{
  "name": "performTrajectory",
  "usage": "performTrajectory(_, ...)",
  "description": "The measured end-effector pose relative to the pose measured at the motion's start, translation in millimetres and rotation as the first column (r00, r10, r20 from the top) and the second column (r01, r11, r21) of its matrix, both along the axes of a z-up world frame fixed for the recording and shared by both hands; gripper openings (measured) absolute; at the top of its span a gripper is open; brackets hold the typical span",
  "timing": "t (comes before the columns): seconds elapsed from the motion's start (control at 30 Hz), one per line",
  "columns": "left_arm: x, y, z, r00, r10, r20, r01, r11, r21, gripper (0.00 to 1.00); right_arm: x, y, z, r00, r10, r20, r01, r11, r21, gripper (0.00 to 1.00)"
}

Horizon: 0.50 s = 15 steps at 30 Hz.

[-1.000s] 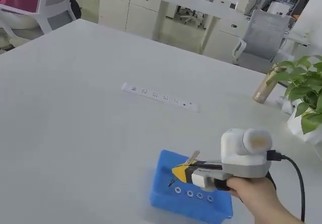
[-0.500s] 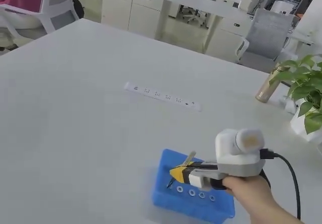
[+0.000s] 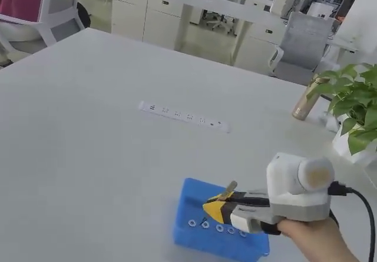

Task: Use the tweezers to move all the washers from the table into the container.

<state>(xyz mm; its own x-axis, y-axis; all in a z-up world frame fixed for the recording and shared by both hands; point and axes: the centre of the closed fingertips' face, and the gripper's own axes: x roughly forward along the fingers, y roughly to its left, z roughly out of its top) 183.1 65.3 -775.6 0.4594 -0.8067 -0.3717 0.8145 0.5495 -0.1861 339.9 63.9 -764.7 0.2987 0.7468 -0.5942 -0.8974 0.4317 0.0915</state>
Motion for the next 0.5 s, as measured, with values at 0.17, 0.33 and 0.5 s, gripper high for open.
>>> performTrajectory(0.17,-3.4,-3.5,2.1,0.999,-0.023,-0.021,0.023,0.999,-0.023,0.52,-21.3,-10.5,13.1,1.000,0.021,0.017,-0.021,1.000,0.004,0.04)
performTrajectory(0.33,-9.1,-7.5,11.2,0.995,-0.063,-0.078,0.053,0.991,-0.121,0.34,-46.4,-15.2,12.6,0.998,0.064,-0.013,-0.064,0.998,0.018,0.04)
performTrajectory(0.5,3.5,-3.2,17.6,0.995,-0.068,-0.069,0.058,0.989,-0.138,0.20,-83.2,-22.4,-14.6,0.985,0.164,-0.055,-0.166,0.985,-0.039,0.04)
